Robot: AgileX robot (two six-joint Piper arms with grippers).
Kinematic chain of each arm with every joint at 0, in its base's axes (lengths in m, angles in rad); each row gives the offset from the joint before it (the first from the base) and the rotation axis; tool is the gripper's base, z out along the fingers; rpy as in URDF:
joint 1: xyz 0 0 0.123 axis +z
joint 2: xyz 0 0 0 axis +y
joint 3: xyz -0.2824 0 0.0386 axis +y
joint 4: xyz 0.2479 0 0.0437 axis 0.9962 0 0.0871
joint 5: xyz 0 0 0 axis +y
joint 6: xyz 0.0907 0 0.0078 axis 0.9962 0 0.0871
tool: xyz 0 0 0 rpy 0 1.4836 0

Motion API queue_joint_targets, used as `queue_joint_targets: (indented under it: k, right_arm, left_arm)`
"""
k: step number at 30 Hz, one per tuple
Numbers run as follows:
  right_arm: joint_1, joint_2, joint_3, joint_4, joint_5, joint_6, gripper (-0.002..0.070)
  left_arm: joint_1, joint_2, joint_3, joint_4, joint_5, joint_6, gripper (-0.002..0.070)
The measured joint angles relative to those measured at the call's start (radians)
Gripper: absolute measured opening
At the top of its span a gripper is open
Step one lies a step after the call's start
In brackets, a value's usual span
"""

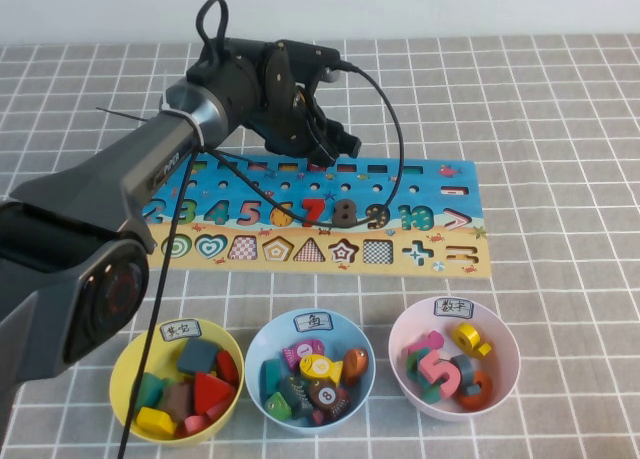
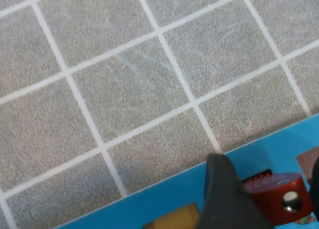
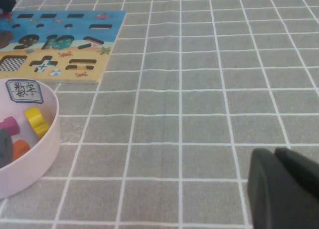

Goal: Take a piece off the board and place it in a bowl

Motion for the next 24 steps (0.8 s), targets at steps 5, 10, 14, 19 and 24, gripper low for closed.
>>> queue_joint_targets:
  k: [5, 10, 14, 19, 24]
  right_arm:
    - [0.000, 0.000, 0.000, 0.000, 0.000, 0.000, -0.0017]
    - [0.000, 0.000, 0.000, 0.000, 0.000, 0.000, -0.0017]
    - [0.000, 0.000, 0.000, 0.000, 0.000, 0.000, -0.0017]
    - [0.000, 0.000, 0.000, 0.000, 0.000, 0.000, -0.0017]
    - [0.000, 0.000, 0.000, 0.000, 0.000, 0.000, -0.0017]
  left_arm:
    - [0.000, 0.000, 0.000, 0.000, -0.009, 0.000, 0.0318]
    - [0.000, 0.000, 0.000, 0.000, -0.019, 0.000, 0.0318]
    - [0.000, 0.004, 0.000, 0.000, -0.019, -0.026, 0.0318]
    - [0.000, 0.015, 0.000, 0.000, -0.017, -0.040, 0.0318]
    - [0.000, 0.015, 0.000, 0.000, -0.017, -0.040, 0.0318]
